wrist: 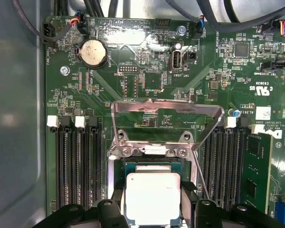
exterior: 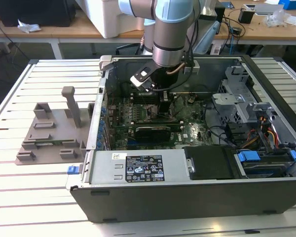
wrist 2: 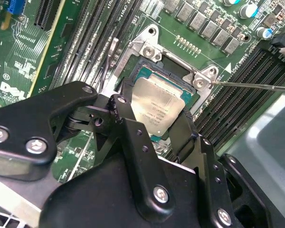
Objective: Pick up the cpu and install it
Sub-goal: 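Place the cpu into insertion slot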
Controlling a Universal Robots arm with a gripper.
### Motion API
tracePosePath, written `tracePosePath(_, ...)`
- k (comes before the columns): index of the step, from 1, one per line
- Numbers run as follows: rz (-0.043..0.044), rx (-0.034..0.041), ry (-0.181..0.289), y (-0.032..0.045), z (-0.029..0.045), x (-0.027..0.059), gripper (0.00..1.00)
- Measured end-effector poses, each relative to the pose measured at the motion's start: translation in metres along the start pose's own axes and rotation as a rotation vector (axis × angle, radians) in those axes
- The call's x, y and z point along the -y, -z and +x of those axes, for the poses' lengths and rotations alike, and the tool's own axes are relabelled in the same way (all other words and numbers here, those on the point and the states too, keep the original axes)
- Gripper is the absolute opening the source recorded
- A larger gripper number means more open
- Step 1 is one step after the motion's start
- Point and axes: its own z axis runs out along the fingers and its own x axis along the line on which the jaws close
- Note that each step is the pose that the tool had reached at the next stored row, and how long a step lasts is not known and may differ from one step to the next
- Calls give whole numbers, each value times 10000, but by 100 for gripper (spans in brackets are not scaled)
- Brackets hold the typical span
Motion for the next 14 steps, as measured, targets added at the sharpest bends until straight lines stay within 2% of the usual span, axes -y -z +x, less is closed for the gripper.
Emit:
tracePosePath(12, -3, 2, -3, -23, 0, 0, 55)
tracePosePath(13, -1, 1, -3, -24, 1, 1, 55)
tracePosePath(14, -1, 2, -3, -23, 1, 1, 62)
